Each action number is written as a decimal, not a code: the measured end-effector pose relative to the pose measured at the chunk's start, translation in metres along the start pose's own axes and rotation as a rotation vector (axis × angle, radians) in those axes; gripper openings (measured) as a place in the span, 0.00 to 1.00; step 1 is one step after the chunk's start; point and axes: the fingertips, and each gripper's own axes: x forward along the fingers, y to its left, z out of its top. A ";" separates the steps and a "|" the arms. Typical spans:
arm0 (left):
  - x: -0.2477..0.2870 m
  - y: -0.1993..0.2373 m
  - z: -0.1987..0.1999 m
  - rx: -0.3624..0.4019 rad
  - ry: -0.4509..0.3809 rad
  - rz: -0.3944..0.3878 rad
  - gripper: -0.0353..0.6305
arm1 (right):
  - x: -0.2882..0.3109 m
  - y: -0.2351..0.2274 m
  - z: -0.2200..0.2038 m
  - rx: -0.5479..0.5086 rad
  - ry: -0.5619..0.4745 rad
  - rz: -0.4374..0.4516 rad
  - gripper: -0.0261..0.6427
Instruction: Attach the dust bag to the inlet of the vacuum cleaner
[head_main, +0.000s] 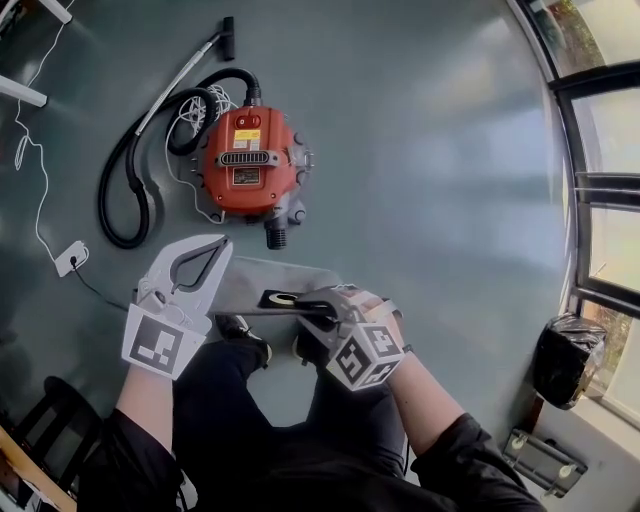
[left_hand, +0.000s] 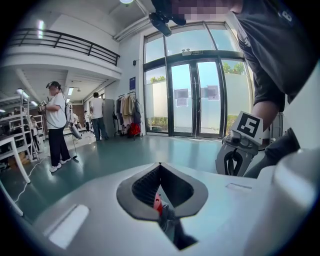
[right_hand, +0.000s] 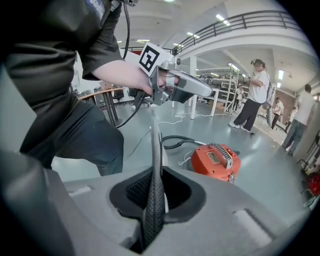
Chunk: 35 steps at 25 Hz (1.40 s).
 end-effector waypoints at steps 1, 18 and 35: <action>0.004 0.001 -0.007 0.006 0.002 0.000 0.08 | 0.007 0.000 -0.006 -0.006 -0.001 0.003 0.08; 0.071 0.014 -0.123 0.051 -0.017 0.029 0.08 | 0.102 -0.025 -0.085 -0.056 -0.023 0.045 0.07; 0.121 0.059 -0.157 0.132 -0.010 0.040 0.08 | 0.141 -0.047 -0.108 -0.106 -0.022 0.034 0.07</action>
